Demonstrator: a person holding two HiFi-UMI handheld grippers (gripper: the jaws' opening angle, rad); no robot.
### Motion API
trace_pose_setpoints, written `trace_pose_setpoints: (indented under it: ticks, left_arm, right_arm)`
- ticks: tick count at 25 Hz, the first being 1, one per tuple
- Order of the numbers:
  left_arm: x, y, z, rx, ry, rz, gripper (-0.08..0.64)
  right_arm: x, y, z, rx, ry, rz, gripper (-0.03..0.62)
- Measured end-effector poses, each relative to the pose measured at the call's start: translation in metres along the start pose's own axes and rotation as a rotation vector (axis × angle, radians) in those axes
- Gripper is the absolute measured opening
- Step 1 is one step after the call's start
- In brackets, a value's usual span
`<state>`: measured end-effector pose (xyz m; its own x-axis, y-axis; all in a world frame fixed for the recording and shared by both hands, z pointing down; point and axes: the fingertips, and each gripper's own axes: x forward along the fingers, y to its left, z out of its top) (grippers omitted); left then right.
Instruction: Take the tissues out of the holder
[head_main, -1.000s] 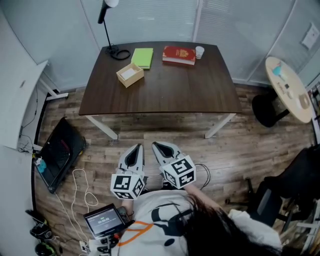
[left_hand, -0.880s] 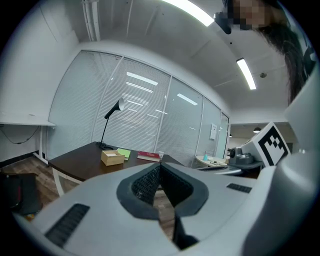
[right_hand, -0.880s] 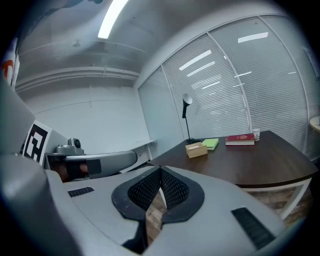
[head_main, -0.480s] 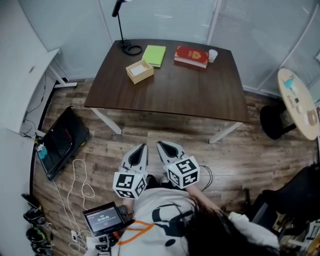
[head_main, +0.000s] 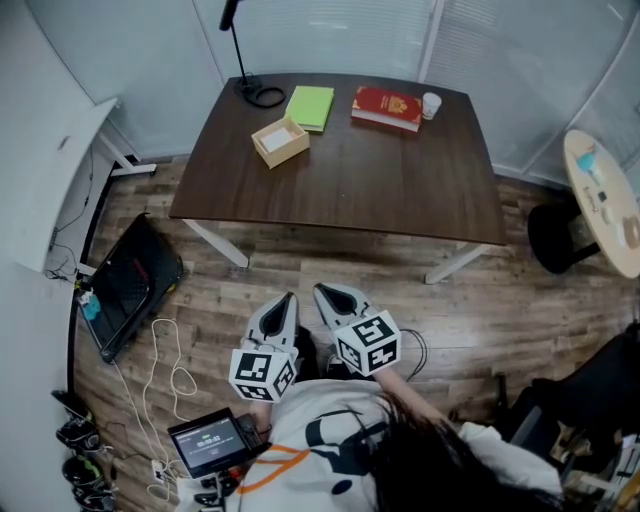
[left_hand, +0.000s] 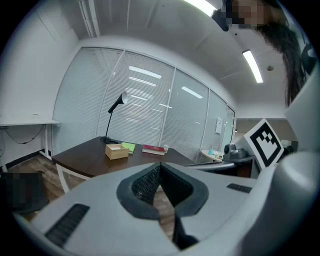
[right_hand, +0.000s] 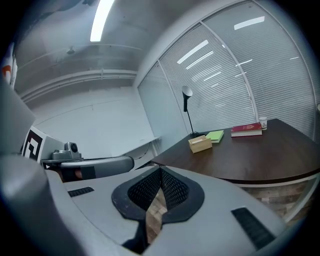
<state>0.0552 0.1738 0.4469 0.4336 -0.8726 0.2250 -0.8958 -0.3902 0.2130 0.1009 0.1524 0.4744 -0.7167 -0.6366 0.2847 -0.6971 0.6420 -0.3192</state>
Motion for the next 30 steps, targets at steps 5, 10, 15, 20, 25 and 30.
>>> trace_pose_setpoints:
  ticks: [5,10,15,20,25,30]
  left_arm:
    - [0.012,0.012,0.004,-0.006,0.003,-0.011,-0.002]
    - [0.028,0.027,0.010,0.003,0.013,-0.038,-0.002]
    - [0.041,0.065,0.028,-0.004,-0.006,-0.027,-0.002]
    - [0.054,0.103,0.044,-0.011,-0.009,-0.032,-0.002]
    - [0.067,0.141,0.058,-0.021,-0.022,-0.044,-0.002]
    - [0.078,0.174,0.070,-0.019,-0.034,-0.086,-0.002]
  right_arm:
    - [0.012,-0.006,0.004,0.009,0.007,-0.009,0.011]
    - [0.032,-0.015,0.009,0.015,0.015,-0.027,0.011]
    - [0.068,-0.016,0.023,0.014,0.018,-0.030,0.011]
    - [0.107,-0.014,0.043,0.005,0.017,-0.038,0.011]
    - [0.145,-0.009,0.052,-0.007,0.030,-0.048,0.011]
    - [0.180,-0.008,0.063,-0.014,0.040,-0.071,0.011]
